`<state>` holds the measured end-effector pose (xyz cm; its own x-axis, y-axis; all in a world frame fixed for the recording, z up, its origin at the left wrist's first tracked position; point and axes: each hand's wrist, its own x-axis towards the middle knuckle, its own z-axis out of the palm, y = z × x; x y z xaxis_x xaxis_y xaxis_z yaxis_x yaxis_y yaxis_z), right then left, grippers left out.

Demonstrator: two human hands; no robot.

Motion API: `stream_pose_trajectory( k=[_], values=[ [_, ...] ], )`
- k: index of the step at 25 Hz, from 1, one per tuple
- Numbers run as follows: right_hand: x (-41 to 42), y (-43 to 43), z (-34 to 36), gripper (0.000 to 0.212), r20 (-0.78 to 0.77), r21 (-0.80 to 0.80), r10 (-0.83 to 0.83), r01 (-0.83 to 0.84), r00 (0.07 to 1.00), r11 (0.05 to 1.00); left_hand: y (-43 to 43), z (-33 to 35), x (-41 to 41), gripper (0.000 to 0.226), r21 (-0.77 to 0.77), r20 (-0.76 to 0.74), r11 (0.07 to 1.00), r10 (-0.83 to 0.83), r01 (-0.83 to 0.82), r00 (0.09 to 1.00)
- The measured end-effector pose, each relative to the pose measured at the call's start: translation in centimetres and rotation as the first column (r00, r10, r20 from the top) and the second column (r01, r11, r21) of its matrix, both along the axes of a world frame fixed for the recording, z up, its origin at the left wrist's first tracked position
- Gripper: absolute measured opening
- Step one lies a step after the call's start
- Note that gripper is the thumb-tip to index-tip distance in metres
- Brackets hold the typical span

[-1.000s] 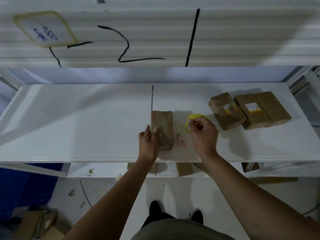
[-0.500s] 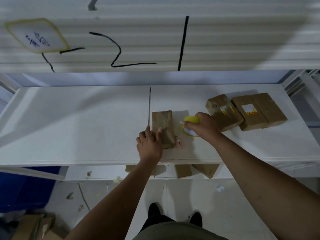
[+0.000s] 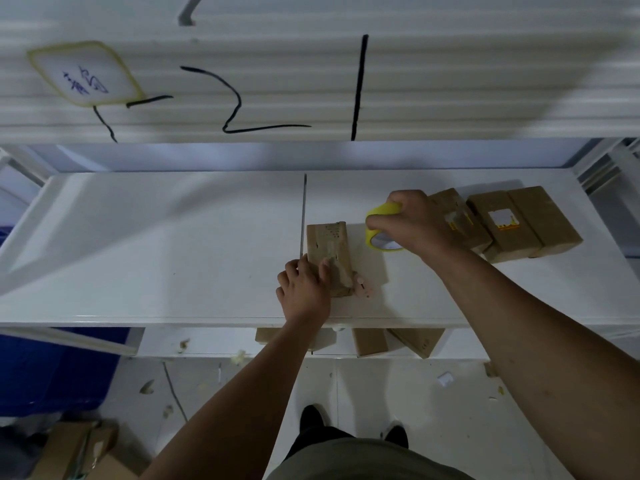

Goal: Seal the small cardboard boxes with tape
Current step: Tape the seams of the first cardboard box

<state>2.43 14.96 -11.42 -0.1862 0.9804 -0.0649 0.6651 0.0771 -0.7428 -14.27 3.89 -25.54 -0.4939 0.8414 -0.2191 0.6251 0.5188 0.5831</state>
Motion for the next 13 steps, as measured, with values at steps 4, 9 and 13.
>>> stream_pose_trajectory(
  k=[4, 9, 13],
  values=[
    [-0.3, -0.1, 3.2, 0.039, 0.020, 0.055, -0.031, 0.030, 0.999, 0.998, 0.7, 0.5, -0.5, 0.068, -0.075, 0.030, 0.997, -0.031, 0.033, 0.999],
    [0.7, -0.2, 4.8, 0.034, 0.010, 0.082, -0.042, 0.041, 0.999, 0.996, 1.7, 1.3, -2.1, 0.061, -0.115, 0.066, 0.989, -0.085, 0.092, 0.994],
    [2.7, 0.3, 4.3, 0.044, -0.011, 0.059, -0.150, 0.150, 0.989, 0.987, 2.1, 2.0, -1.4, 0.058, -0.154, 0.098, 0.987, -0.025, 0.040, 0.995]
  ],
)
